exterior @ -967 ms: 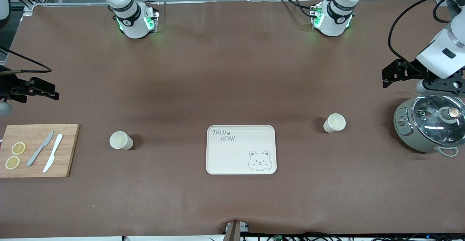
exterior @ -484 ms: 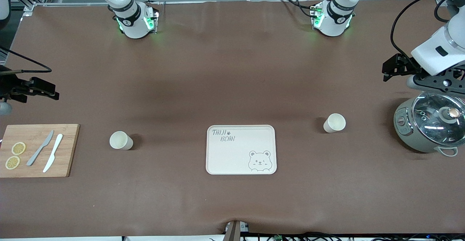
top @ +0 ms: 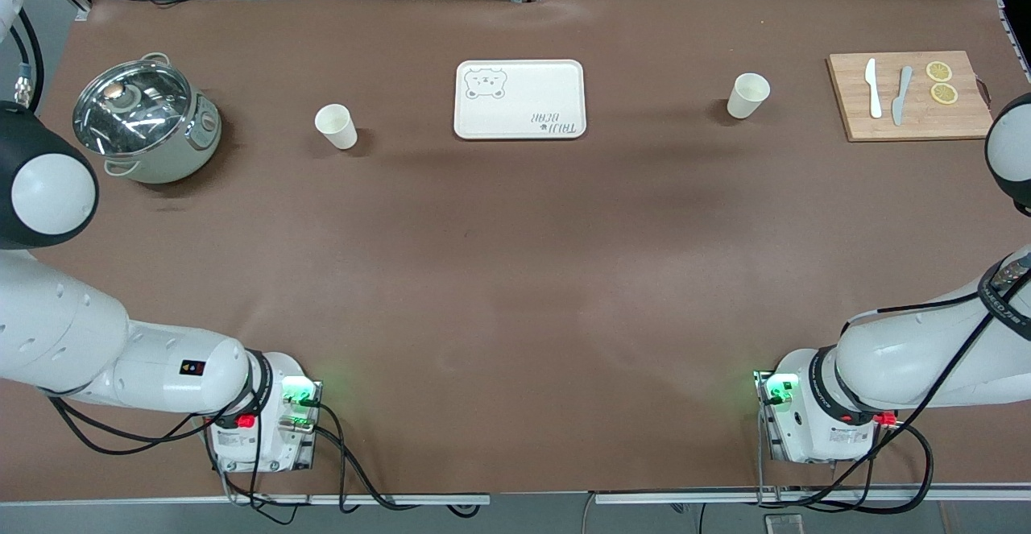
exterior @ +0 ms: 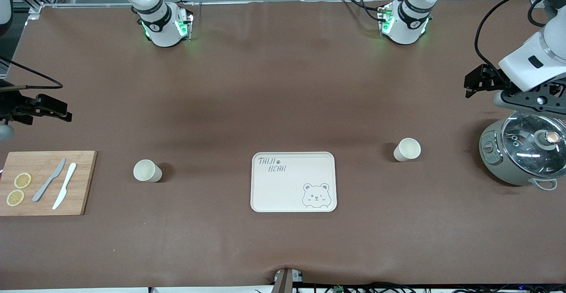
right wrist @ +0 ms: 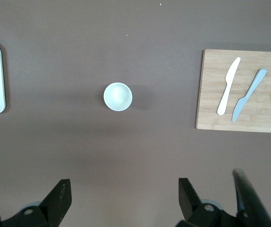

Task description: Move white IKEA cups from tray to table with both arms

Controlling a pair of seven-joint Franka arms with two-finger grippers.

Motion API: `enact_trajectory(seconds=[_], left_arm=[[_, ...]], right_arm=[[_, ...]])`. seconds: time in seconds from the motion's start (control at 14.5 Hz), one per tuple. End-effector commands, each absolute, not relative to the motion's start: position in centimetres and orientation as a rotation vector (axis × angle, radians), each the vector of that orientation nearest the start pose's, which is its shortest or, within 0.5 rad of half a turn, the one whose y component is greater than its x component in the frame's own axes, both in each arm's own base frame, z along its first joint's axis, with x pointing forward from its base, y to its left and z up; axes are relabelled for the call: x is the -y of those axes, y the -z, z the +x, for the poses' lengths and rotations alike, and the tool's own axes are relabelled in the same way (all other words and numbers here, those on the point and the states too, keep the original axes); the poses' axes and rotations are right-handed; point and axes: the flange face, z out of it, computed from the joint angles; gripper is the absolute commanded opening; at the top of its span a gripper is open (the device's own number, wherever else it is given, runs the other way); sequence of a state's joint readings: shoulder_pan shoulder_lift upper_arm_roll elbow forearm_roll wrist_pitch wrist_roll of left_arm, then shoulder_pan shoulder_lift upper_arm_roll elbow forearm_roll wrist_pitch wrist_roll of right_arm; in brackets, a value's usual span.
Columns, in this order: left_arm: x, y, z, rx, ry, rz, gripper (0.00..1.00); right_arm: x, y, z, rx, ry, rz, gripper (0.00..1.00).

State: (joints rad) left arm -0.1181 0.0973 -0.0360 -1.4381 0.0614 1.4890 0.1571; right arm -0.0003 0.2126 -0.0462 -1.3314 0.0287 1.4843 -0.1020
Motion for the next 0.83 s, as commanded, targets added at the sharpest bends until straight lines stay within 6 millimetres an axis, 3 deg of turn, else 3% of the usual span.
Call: enact_trajectory(seconds=[0.0,0.76], left_arm=[[8.33,-63.15,56.53,-0.469,-0.075,-3.102,1.0],[8.18,-62.92,56.73,-0.419,-0.077,-3.108,1.0]], right_arm=[[2.56,-60.7,60.63,0.053,-0.084,-3.121,1.0],[2.28,-60.75,60.54,0.063,-0.089,-3.121,1.0]])
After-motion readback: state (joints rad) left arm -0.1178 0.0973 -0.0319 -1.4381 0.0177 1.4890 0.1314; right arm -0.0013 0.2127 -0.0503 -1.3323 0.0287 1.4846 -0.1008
